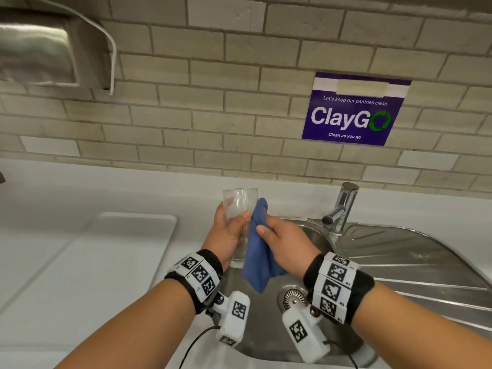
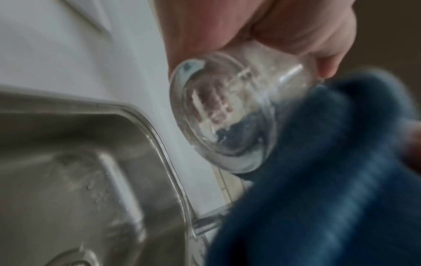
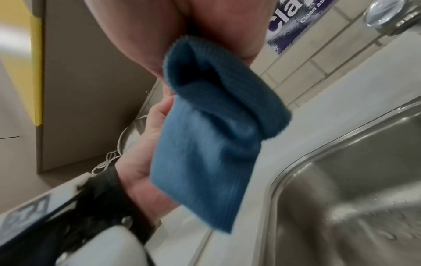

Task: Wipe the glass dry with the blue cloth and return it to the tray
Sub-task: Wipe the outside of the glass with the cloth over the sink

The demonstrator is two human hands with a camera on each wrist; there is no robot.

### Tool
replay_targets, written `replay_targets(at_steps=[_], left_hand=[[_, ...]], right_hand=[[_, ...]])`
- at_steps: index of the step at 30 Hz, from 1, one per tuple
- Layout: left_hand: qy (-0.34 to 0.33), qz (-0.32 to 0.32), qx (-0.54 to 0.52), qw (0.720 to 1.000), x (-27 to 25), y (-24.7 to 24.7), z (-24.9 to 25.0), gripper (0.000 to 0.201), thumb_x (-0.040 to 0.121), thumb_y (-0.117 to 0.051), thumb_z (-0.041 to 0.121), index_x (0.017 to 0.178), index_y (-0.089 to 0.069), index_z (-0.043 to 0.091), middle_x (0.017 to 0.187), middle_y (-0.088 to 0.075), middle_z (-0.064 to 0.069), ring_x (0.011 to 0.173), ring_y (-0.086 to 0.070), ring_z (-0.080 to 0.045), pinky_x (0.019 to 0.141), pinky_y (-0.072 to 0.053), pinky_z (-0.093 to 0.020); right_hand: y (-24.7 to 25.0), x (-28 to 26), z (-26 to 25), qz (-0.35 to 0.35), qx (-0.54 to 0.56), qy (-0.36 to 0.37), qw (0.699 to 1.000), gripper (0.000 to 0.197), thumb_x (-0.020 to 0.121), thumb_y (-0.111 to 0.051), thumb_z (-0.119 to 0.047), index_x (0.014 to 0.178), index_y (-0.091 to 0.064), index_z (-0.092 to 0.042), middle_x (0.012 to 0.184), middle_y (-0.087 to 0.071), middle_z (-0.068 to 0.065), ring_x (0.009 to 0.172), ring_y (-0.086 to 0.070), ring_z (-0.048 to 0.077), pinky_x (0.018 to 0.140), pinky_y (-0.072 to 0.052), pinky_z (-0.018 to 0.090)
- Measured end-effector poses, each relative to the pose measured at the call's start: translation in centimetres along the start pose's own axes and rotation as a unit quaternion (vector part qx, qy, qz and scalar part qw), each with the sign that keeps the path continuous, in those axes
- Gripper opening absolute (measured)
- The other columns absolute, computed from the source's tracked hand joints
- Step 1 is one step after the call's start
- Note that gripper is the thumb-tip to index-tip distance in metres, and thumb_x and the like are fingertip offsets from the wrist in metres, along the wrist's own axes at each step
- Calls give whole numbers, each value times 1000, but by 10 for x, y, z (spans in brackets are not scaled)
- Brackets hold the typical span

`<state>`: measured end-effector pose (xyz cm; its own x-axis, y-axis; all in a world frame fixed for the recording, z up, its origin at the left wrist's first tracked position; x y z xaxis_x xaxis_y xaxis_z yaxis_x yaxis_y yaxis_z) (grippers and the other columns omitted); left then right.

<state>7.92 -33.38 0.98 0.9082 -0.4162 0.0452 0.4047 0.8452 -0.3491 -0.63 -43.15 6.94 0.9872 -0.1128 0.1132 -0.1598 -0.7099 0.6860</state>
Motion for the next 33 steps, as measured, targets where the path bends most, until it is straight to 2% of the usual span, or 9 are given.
replay_targets(at_steps=[2, 5, 7, 11, 15, 18, 22, 28, 33], left_hand=[[-14, -7, -6, 1000, -4, -1, -2, 65, 89, -69, 24, 144, -34, 25, 121, -67, -19, 94, -71, -26, 79, -58, -39], [-26, -12, -5, 1000, -9, -7, -5, 76, 81, -73, 21, 144, -32, 30, 112, -68, -16, 101, -68, -29, 94, -54, -48], [-37, -17, 2, 999, -7, -5, -3, 84, 77, -77, 23, 145, -29, 32, 104, -68, -14, 104, -67, -29, 98, -52, -46], [-58, -18, 10, 998, -5, 2, 4, 73, 89, -70, 14, 144, -27, 32, 100, -65, -17, 89, -68, -22, 79, -58, -30], [-52, -36, 12, 998, -13, -10, 2, 86, 70, -79, 32, 141, -30, 39, 101, -64, -15, 100, -67, -25, 98, -52, -46], [-56, -34, 16, 998, -13, -10, 5, 78, 74, -71, 26, 139, -31, 39, 101, -65, -12, 97, -68, -24, 97, -53, -46], [-39, -34, -1, 999, -12, -6, 0, 81, 76, -70, 26, 145, -29, 32, 108, -65, -9, 90, -68, -19, 82, -56, -35], [15, -37, -41, 998, -15, -8, -9, 65, 84, -69, 23, 140, -36, 30, 117, -60, -14, 85, -69, -23, 62, -59, -30], [11, -54, -71, 996, -13, -15, 1, 59, 83, -67, 36, 133, -53, 8, 122, -65, -28, 106, -66, -40, 92, -56, -54]], right_hand=[[5, 6, -2, 17, 35, 2, 999, 26, 95, -41, -27, 110, -57, -13, 98, -66, 7, 87, -60, 19, 69, -45, 18], [22, 20, -2, 73, 126, -26, 989, 26, 94, -42, -27, 102, -61, -11, 96, -68, 12, 88, -63, 27, 79, -51, 37], [17, 16, -3, 71, 126, -23, 989, 26, 95, -41, -28, 101, -61, -12, 97, -68, 11, 89, -63, 26, 82, -50, 37], [0, 3, -5, 15, 84, -2, 996, 27, 95, -40, -29, 104, -60, -13, 103, -68, 11, 95, -63, 24, 89, -49, 39], [22, 24, 3, 75, 171, -50, 981, 24, 95, -41, -24, 100, -61, -12, 102, -68, 14, 98, -63, 32, 94, -48, 44], [16, 26, 10, 71, 186, -60, 978, 29, 95, -37, -29, 103, -60, -14, 105, -68, 16, 97, -63, 32, 95, -48, 50], [6, 24, 15, 9, 160, -58, 985, 26, 97, -29, -37, 104, -52, -29, 112, -64, 10, 103, -60, 26, 100, -43, 47], [22, 32, 17, 41, 17, -63, 997, 28, 95, -38, -28, 112, -54, -13, 113, -63, 14, 99, -58, 29, 89, -46, 36], [31, 14, -9, 102, 15, 5, 995, 38, 92, -46, -18, 130, -46, -14, 132, -54, 7, 118, -51, 21, 100, -35, 23]])
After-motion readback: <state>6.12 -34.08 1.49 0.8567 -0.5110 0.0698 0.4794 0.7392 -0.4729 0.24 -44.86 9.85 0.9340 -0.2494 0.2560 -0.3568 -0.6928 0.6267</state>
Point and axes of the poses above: each hand's wrist, its own x-axis towards the middle knuckle, its own y-axis out of the back of the hand, z = x × y, the point moved 6 cm from there along x, towards the middle knuckle
